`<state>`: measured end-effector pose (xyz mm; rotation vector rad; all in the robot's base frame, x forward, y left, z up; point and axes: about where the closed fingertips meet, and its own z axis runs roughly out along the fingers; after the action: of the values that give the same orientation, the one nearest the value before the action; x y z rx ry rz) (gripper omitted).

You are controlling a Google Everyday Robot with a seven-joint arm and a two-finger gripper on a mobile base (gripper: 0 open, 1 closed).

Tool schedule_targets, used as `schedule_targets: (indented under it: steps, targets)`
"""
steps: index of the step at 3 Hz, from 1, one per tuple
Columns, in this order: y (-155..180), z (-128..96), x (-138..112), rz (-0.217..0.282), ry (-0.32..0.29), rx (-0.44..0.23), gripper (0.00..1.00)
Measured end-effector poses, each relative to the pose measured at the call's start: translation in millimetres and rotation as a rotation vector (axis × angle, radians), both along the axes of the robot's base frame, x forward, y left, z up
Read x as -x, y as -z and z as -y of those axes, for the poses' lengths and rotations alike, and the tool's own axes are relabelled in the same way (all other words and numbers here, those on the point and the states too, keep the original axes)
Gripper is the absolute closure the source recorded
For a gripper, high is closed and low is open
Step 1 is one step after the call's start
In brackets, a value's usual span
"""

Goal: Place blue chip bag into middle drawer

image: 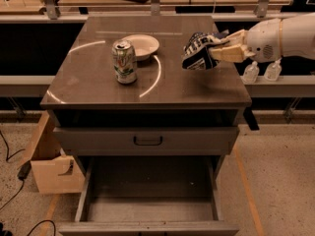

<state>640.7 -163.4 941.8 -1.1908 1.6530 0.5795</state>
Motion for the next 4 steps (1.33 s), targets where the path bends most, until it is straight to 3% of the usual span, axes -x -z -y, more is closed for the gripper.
schedule_targets:
  steps: [2,3,4]
  targets:
    - [-1.3,-3.9,3.0,0.002,-0.021,0.005,1.00]
    - [-4.3,-8.8,27.0,0.003,-0.040,0.011,1.00]
    - [-10.0,-25.3,86.0,0.001,-0.056,-0.013,1.00]
